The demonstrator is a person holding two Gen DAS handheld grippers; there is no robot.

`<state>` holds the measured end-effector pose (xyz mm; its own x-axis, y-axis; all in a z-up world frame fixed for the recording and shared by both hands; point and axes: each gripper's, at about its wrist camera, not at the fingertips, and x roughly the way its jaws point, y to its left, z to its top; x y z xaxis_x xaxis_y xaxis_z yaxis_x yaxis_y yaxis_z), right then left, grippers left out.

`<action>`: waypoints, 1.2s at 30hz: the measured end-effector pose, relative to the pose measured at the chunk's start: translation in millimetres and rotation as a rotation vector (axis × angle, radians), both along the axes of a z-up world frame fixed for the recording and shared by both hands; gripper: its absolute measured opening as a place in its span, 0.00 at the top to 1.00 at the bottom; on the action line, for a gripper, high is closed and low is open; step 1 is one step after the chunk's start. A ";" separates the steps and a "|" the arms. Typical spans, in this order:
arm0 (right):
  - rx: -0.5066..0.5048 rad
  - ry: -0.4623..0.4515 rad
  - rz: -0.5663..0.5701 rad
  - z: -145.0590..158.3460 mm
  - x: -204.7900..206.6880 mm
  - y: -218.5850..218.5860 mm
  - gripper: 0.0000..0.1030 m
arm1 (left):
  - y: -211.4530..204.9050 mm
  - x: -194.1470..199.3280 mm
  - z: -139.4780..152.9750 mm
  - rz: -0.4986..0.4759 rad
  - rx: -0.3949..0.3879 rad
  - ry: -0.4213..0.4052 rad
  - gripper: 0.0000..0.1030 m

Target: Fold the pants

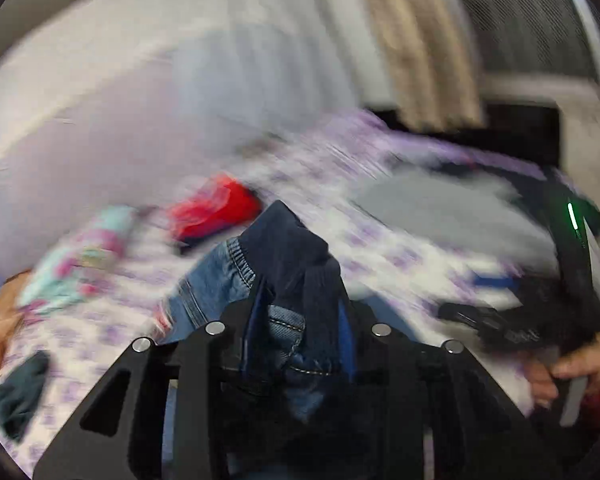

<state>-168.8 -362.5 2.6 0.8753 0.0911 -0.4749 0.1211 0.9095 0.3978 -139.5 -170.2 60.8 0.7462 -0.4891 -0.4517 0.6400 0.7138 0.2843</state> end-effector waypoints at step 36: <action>0.011 -0.114 0.243 49.8 -5.7 81.9 0.68 | 113.4 34.9 -20.8 0.282 -0.121 0.094 0.07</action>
